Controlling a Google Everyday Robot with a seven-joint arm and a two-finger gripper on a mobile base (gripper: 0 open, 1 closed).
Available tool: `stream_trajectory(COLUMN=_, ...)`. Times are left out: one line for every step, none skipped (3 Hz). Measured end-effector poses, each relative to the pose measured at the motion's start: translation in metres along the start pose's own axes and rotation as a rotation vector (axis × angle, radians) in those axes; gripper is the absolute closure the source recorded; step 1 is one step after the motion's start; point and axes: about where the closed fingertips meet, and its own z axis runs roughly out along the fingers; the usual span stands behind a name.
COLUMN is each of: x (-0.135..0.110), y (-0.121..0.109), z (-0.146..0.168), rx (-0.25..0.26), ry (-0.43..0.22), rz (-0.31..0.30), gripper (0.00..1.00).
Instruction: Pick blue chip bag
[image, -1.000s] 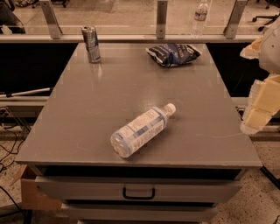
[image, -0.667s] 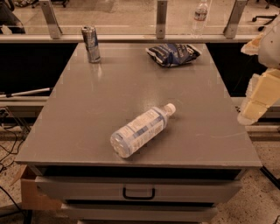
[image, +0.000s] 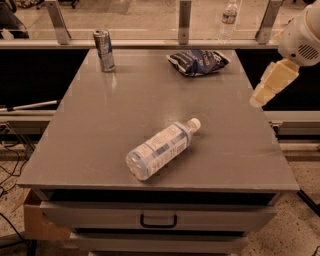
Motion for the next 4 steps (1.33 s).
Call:
stream_trajectory(x=-0.002, y=-0.001, z=0.001, rx=0.008, ry=-0.006, rz=0.005, gripper=0.0)
stream_trajectory(x=-0.013, y=-0.011, z=0.011, rx=0.059, ry=-0.046, rz=0.037, gripper=0.0)
stream_trajectory(x=-0.032, y=-0.043, z=0.039, rx=0.1, ry=-0.129, rz=0.091, gripper=0.0)
stream_trajectory(x=-0.051, y=-0.086, z=0.081, rx=0.118, ry=-0.232, rz=0.171, gripper=0.0)
